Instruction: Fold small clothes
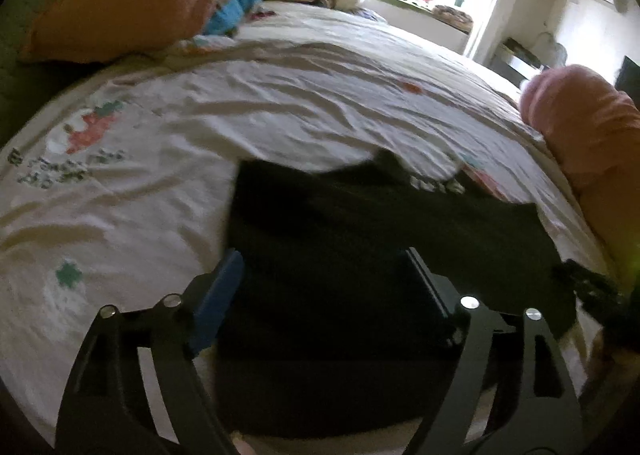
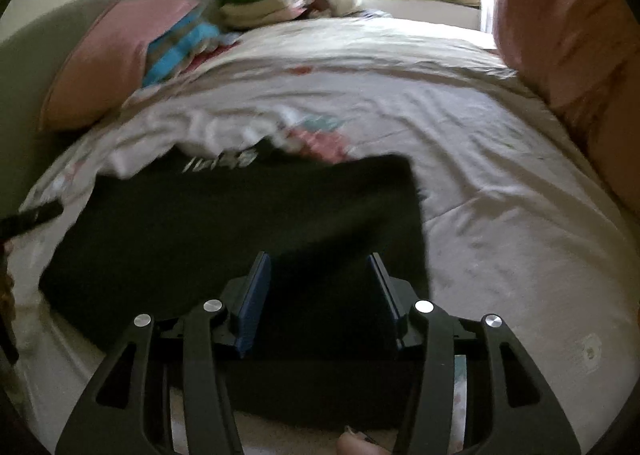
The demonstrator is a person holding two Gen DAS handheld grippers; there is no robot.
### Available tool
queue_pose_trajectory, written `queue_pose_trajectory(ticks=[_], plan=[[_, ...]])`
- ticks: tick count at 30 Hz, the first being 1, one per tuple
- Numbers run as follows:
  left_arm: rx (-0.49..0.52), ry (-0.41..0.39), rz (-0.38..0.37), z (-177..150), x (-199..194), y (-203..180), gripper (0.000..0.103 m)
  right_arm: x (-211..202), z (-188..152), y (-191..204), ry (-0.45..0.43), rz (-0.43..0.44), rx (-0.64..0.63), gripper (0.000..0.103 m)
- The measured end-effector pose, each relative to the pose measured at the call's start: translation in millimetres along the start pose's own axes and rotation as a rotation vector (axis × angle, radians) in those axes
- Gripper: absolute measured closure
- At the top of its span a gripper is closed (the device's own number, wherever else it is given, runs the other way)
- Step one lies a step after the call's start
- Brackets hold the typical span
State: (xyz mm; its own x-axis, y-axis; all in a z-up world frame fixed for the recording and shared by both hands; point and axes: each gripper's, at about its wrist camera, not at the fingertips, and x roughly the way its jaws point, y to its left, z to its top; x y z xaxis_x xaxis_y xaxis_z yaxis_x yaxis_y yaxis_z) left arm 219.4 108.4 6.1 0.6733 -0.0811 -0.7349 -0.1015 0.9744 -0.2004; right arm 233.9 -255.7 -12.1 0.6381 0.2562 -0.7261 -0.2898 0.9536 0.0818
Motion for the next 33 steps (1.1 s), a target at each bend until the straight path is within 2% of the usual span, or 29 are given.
queue_pose_trajectory(ticks=[2, 6, 9, 19, 22, 24, 26, 27, 28, 29, 33], plan=[[0.019, 0.018, -0.005, -6, 4, -7, 0.027, 2, -8, 5, 0.05, 0.008, -0.012, 0.055], [0.073, 0.075, 0.0, -23, 14, -20, 0.027, 10, -26, 4, 0.128, -0.035, -0.02, 0.056], [0.074, 0.126, 0.002, -35, 22, -23, 0.024, 5, -36, 2, 0.141, -0.036, -0.017, 0.056], [0.077, 0.111, 0.001, -48, 13, -29, 0.022, -10, -56, -7, 0.148, -0.015, 0.016, 0.055], [0.059, 0.097, -0.002, -48, 7, -27, 0.022, -19, -58, -10, 0.125, 0.008, 0.04, 0.048], [0.048, 0.084, 0.002, -47, 2, -24, 0.016, -24, -58, -9, 0.114, 0.016, 0.043, 0.044], [0.039, 0.07, 0.012, -46, -3, -22, 0.015, -28, -57, -6, 0.102, 0.019, 0.035, 0.041], [0.035, 0.061, 0.016, -45, -5, -20, 0.014, -30, -57, -4, 0.097, 0.022, 0.031, 0.037], [0.029, 0.052, 0.02, -43, -8, -18, 0.013, -31, -57, -2, 0.094, 0.026, 0.028, 0.028], [0.023, 0.045, 0.026, -43, -10, -16, 0.011, -33, -56, 1, 0.085, 0.033, 0.021, 0.025], [0.027, 0.026, 0.077, -39, -16, -8, 0.01, -38, -54, 19, 0.066, 0.054, -0.021, 0.021]])
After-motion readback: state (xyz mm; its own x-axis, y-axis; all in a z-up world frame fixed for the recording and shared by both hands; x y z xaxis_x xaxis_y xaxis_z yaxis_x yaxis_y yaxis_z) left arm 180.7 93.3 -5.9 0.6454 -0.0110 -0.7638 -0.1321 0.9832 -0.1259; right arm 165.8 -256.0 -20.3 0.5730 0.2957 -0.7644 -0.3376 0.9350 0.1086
